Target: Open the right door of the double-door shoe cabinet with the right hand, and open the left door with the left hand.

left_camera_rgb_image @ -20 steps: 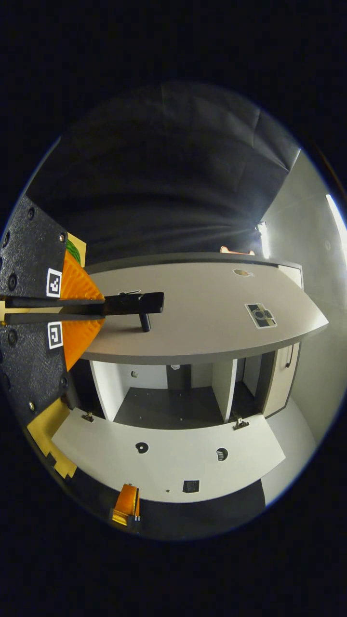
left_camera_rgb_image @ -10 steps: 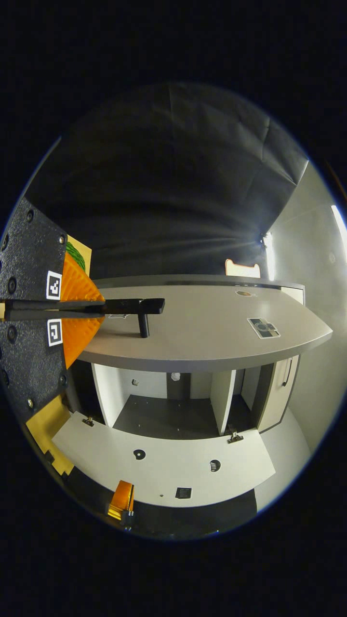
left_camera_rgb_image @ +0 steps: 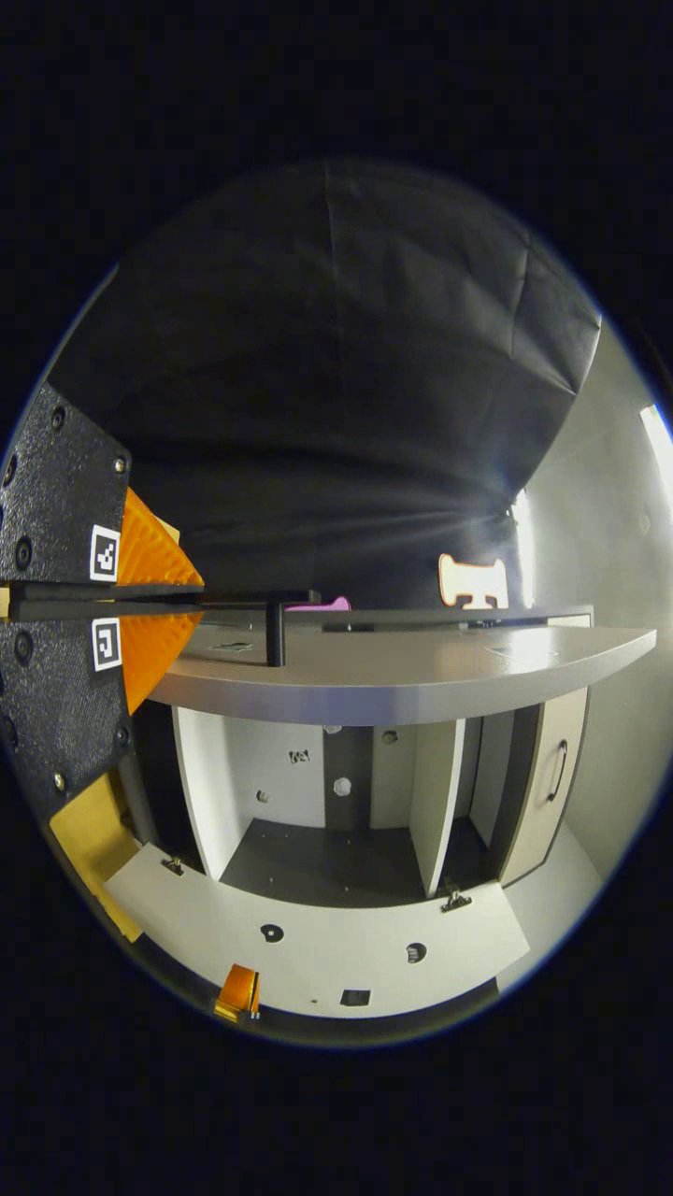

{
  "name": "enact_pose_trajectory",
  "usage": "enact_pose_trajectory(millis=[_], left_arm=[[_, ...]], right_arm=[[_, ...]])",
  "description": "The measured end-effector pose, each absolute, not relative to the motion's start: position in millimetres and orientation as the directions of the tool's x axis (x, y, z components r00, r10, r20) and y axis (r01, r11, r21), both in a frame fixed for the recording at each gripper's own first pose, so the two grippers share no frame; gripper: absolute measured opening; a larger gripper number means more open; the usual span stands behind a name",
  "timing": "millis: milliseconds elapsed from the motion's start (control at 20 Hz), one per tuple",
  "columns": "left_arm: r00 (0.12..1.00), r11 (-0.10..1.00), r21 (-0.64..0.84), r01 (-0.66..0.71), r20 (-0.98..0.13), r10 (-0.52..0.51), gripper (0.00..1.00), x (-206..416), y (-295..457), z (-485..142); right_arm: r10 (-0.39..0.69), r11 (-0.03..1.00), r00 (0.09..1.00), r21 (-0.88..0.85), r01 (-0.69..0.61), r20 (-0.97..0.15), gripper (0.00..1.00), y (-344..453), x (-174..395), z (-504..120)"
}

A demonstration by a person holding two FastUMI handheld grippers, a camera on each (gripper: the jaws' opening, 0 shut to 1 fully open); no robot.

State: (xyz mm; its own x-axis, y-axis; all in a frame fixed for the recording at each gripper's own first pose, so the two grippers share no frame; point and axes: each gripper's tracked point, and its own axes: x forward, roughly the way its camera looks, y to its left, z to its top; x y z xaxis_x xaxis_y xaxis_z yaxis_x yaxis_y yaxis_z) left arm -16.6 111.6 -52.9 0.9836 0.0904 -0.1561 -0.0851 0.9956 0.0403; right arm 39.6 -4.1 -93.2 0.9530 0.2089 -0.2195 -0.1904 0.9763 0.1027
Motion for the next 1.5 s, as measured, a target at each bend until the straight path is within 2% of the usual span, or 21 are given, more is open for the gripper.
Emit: enact_pose_trajectory(millis=[150,350,650,850,1000,1200,1500], left_arm=[[0.987,0.998,-0.007,-0.066,-0.151,0.064,0.00,-16.1,110.0,-50.3],[0.986,0.996,0.055,-0.072,-0.149,0.079,0.00,-16.0,116.8,-51.9],[0.976,0.996,-0.018,-0.085,-0.202,0.080,0.00,-23.2,114.1,-54.0],[0.976,0.996,-0.011,-0.083,-0.204,0.079,0.00,-40.7,107.7,-48.2],[0.975,0.998,-0.016,-0.053,-0.219,0.048,0.00,-54.1,95.8,-43.0],[0.986,1.000,-0.016,0.000,-0.170,-0.002,0.00,-54.0,72.5,-31.6],[0.979,0.991,-0.017,0.133,-0.156,-0.134,0.01,-39.4,25.2,-30.3]], right_arm=[[0.222,0.973,0.948,0.110,-0.202,-0.229,0.08,0.1,44.6,-98.5],[0.245,0.967,0.939,0.132,-0.218,-0.243,0.08,10.4,48.6,-105.4],[0.291,0.954,0.918,0.149,-0.259,-0.269,0.08,27.7,56.2,-117.3],[0.314,0.947,0.905,0.160,-0.278,-0.287,0.08,38.3,62.0,-125.3],[0.323,0.944,0.902,0.162,-0.287,-0.287,0.08,43.9,63.9,-126.3],[0.305,0.950,0.905,0.158,-0.269,-0.296,0.08,39.3,62.5,-123.0],[0.246,0.965,0.937,0.156,-0.212,-0.248,0.08,15.9,53.1,-95.3]])
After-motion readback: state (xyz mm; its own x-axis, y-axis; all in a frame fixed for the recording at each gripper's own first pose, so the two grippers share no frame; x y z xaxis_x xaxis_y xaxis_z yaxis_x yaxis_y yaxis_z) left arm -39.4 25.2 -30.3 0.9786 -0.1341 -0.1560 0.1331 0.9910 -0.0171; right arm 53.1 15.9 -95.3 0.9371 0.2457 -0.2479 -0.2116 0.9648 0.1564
